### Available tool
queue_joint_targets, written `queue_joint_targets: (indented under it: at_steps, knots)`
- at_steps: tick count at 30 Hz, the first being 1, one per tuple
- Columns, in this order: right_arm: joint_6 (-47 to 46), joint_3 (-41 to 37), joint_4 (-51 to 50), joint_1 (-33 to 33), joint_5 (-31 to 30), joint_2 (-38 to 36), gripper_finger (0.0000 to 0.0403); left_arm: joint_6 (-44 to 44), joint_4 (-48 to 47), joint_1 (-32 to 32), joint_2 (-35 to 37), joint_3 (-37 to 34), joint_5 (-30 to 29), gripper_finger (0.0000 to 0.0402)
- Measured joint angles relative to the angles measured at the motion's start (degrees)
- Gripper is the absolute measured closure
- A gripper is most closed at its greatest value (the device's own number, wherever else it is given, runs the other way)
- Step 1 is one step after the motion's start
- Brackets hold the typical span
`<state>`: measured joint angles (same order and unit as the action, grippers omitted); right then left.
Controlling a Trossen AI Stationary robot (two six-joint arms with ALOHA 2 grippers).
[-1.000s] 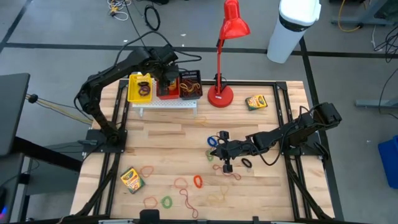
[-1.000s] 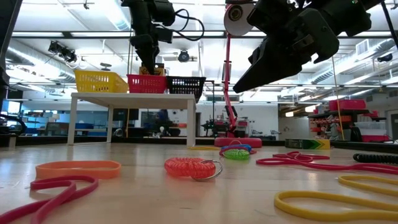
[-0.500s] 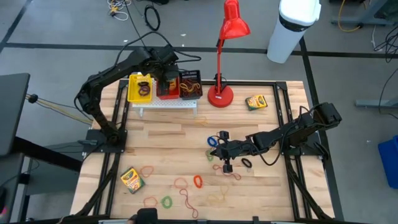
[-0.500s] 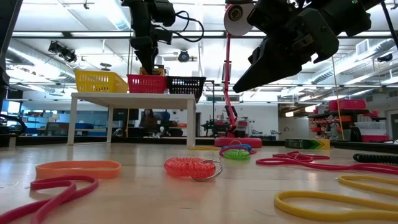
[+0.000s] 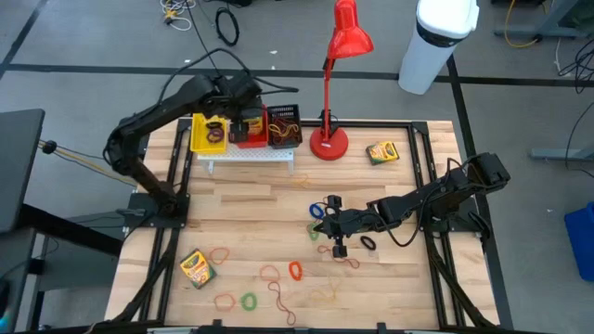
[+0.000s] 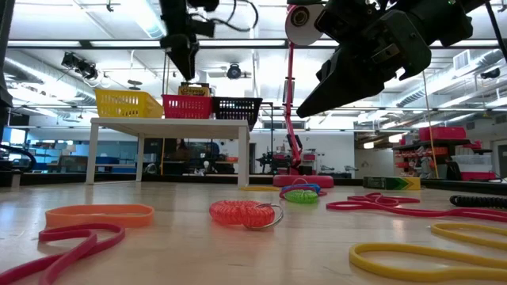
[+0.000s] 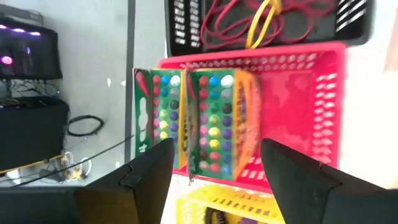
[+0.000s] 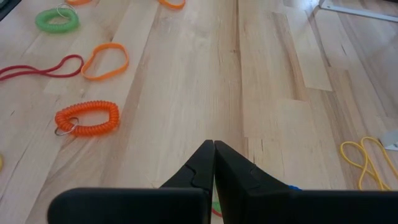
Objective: Pick & Place Office Desk Supplies
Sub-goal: Put the crayon box into the red bin on the shelf
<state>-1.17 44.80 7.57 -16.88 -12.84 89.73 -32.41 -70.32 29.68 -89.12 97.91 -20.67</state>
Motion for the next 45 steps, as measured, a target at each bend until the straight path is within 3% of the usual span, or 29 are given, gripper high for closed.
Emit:
queue_joint_targets:
  at_steps: [6, 16, 23, 33, 45]
  knots:
    - [0.0, 0.0, 0.07, 0.02, 0.0, 0.0, 0.0382, 3.56, -0.15, -2.57, 2.03, 0.02, 4.98, 0.0203]
    - [0.0, 0.0, 0.5, 0.01, 0.0, 0.0, 0.0382, 8.53, -2.5, -0.6, -3.55, 0.02, 11.9, 0.039]
    - [0.17, 0.0, 1.49, 0.0, 0.02, 0.0, 0.0382, 7.97, -0.28, 0.6, -6.45, -1.29, 11.15, 0.0395]
    - [0.56, 0.0, 1.54, 0.01, 0.04, 0.0, 0.0382, 5.62, 8.61, 3.41, -5.58, -11.38, 8.78, 0.0396]
    - [0.57, 0.0, 1.7, 0.01, 0.04, 0.0, 0.0382, 5.56, 10.62, 3.38, -5.73, -12.6, 7.92, 0.0396]
